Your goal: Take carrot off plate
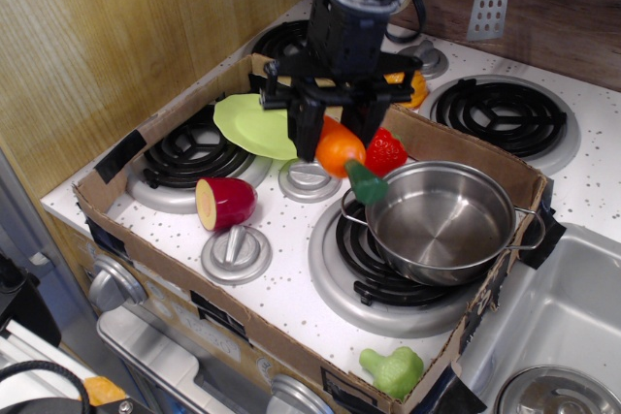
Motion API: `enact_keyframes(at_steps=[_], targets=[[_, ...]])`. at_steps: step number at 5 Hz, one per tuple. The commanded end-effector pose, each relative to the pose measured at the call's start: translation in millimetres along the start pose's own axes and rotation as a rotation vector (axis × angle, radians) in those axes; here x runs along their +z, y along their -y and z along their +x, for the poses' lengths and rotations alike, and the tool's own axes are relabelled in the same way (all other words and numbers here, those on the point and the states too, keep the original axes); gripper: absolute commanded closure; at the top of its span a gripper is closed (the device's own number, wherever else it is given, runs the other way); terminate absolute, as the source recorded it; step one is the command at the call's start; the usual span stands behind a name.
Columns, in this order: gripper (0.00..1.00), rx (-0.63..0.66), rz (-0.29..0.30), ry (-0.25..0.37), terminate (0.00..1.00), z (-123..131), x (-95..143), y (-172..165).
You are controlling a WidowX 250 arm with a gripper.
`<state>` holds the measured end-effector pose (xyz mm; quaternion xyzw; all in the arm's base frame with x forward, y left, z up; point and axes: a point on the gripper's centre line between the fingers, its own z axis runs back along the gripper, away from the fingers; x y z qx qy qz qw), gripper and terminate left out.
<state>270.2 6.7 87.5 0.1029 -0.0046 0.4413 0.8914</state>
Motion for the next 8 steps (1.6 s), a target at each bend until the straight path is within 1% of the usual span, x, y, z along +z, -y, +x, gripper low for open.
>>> enact_keyframes(at_steps=[1, 2, 3, 4, 5, 6, 7, 8], targets=[[1.0, 0.12, -0.065, 0.144, 0.0, -8.4, 9.3, -10.1], [1.0, 0.187, -0.059, 0.208, 0.0, -13.2, -0.2, -16.9], [1.0, 0.345, -0.064, 0.12, 0.0, -11.7, -12.0, -26.9], [1.0, 0.519, -0.078, -0.004, 0.0, -7.9, -18.5, -33.1], [1.0, 0.659, -0.119, -0.039, 0.0, -5.5, -27.6, -43.7], [1.0, 0.695, -0.138, -0.043, 0.0, -13.8, -40.6, -50.6], [1.0, 0.702, -0.14, -0.056, 0.0, -26.4, -50.4, -51.2], [1.0, 0.692, -0.154, -0.025, 0.0, -35.3, -59.9, -50.3]])
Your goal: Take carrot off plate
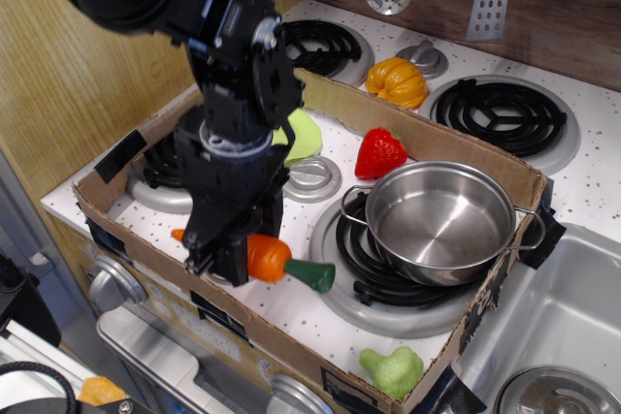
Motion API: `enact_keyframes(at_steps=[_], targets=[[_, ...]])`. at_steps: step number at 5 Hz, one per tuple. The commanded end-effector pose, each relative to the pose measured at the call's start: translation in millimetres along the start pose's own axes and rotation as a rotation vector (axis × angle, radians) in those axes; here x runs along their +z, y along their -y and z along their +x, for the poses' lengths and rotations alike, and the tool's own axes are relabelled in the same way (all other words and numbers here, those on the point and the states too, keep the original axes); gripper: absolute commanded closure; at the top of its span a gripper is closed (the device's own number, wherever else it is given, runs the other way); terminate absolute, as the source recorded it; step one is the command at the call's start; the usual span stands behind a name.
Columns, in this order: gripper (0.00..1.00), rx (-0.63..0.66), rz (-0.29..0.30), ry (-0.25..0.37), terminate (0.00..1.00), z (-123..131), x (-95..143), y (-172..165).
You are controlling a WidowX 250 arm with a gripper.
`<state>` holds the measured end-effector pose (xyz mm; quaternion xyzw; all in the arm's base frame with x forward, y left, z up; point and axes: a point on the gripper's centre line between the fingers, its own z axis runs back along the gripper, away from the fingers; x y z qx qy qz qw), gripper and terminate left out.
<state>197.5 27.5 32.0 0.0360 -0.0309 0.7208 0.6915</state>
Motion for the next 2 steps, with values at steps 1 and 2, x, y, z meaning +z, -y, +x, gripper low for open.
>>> enact_keyframes(at_steps=[1, 2], targets=[[0.0, -0.032, -0.088, 0.076, 0.0, -8.3, 4.7, 6.5], [0.0, -0.068, -0.083, 0.065, 1.0, -7.1, 9.6, 9.3]])
